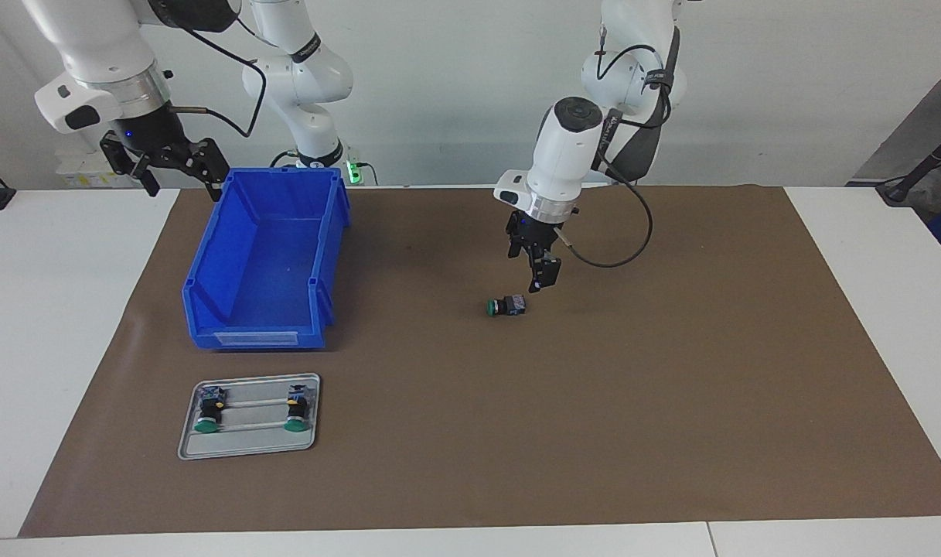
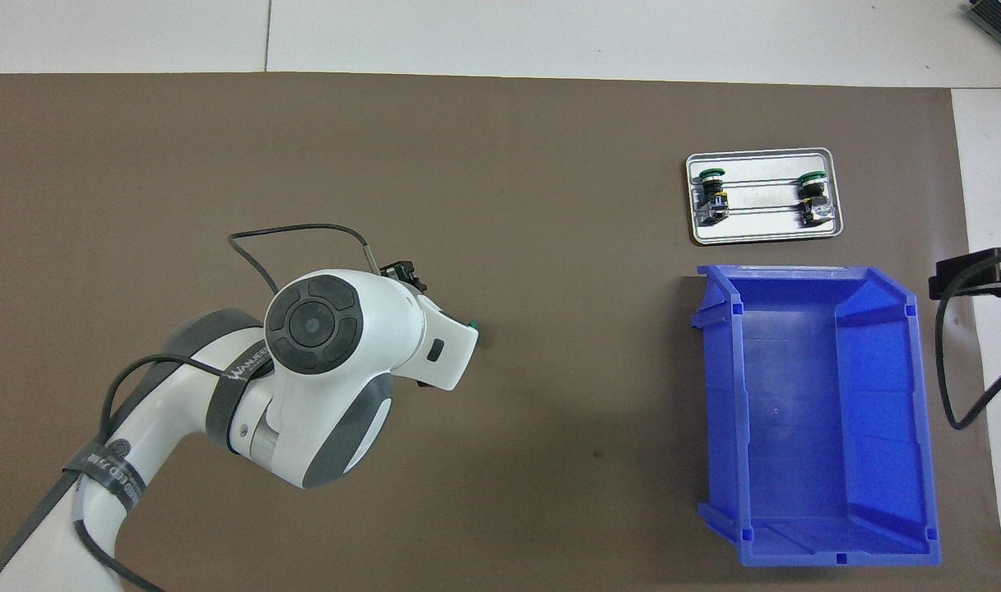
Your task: Place and press button with both arms
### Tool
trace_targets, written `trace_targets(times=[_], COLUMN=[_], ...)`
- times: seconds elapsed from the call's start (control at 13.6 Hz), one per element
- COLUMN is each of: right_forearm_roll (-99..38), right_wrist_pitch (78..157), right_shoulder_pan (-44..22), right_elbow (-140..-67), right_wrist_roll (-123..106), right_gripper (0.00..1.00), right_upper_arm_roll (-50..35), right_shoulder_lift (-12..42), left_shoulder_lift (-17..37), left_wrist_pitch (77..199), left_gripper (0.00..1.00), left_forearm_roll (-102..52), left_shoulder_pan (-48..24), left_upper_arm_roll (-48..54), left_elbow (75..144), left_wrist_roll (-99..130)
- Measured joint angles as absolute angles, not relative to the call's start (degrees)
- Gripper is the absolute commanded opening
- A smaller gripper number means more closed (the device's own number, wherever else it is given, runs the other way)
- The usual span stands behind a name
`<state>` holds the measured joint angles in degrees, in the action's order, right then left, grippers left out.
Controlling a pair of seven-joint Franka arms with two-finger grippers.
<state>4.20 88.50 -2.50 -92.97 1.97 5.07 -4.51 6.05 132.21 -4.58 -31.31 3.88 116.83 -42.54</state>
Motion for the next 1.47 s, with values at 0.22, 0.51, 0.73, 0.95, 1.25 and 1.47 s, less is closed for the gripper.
trace_targets(times=[0.22, 0.51, 0.73, 0.95, 1.25, 1.47], right_forearm_roll=[4.2, 4.07, 3.41, 3.4, 3.37, 3.36], right_wrist_pitch=[88.5, 88.9, 88.91, 88.92, 88.92, 88.92], right_shoulder_pan=[-2.49, -2.49, -2.49, -2.38, -2.62, -2.64], right_elbow=[-92.97, -92.97, -92.97, -92.97, -92.97, -92.97], right_wrist_roll=[1.97, 1.97, 1.97, 1.98, 1.97, 1.97], right_gripper=[1.0, 1.0, 1.0, 1.0, 1.0, 1.0], right_upper_arm_roll=[5.07, 5.08, 5.08, 5.08, 5.07, 5.05], right_shoulder_lift=[-4.51, -4.52, -4.52, -4.52, -4.52, -4.53], left_shoulder_lift=[9.21, 12.19, 14.54, 15.77, 16.84, 17.82], left_wrist_pitch=[133.88, 135.63, 137.56, 140.04, 141.66, 143.23], left_gripper=[1.0, 1.0, 1.0, 1.0, 1.0, 1.0], left_forearm_roll=[-4.55, -2.05, -1.36, -1.35, -1.35, -1.35], left_shoulder_pan=[-32.19, -32.23, -32.79, -33.15, -33.65, -34.34], left_upper_arm_roll=[3.89, 3.7, 3.72, 3.76, 3.75, 3.78], left_elbow=[116.86, 116.52, 116.1, 115.83, 115.81, 115.8], left_wrist_roll=[-42.61, -42.92, -42.78, -41.95, -40.33, -38.88])
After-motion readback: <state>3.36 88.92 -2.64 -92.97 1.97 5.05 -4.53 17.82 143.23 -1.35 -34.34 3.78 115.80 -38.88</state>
